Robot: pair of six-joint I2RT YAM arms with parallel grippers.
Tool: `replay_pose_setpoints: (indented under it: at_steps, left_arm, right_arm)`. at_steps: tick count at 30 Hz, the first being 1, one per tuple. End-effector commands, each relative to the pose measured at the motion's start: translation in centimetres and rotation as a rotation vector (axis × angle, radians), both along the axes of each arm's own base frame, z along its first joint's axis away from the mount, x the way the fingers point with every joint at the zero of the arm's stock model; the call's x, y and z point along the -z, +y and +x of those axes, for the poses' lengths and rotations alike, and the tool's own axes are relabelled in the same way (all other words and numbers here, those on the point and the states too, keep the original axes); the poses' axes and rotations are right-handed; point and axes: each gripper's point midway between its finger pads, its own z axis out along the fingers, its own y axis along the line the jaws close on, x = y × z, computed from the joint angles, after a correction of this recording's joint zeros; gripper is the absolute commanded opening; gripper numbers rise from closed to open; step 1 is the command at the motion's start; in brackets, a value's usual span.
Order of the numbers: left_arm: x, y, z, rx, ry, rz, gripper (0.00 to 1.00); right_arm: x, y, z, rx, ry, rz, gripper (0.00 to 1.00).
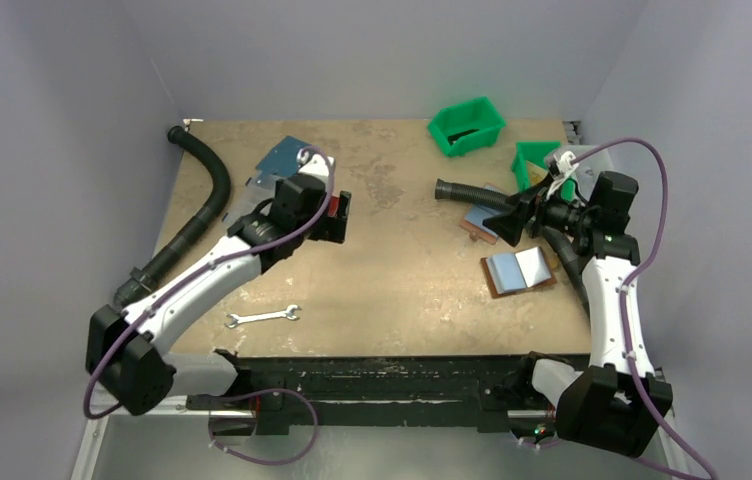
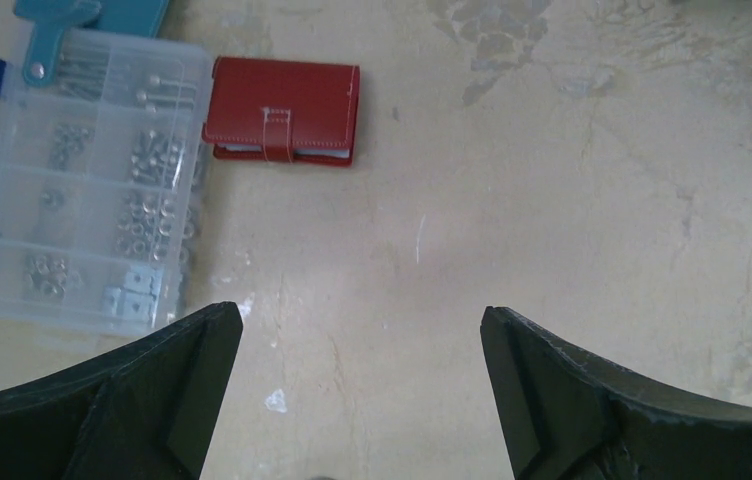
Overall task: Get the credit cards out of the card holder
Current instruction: Move the card holder to the center of the board.
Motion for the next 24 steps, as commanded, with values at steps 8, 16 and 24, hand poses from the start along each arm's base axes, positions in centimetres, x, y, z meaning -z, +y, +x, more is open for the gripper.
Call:
replay_pose_setpoints:
  at_steps: [8,16,24]
  left_arm:
    - [-1.5,0.8,7.7,-0.034,-0.035,0.326,0.99]
    - [3.3,1.4,12.4,-0.039,0.045,0.358,0.86]
    - [7.7,-0.5,13.9,0.185,0.095,0.375,0.70]
  right_arm:
    - [-1.0,0.6,-1.5,-0.049,-0.074,-0.033,0.99]
    - [-0.9,0.6,-1.5,-0.042,-0.065,-0.021,0.99]
    - [-0.7,0.7,-1.5,-0.044,-0.057,-0.010,0.99]
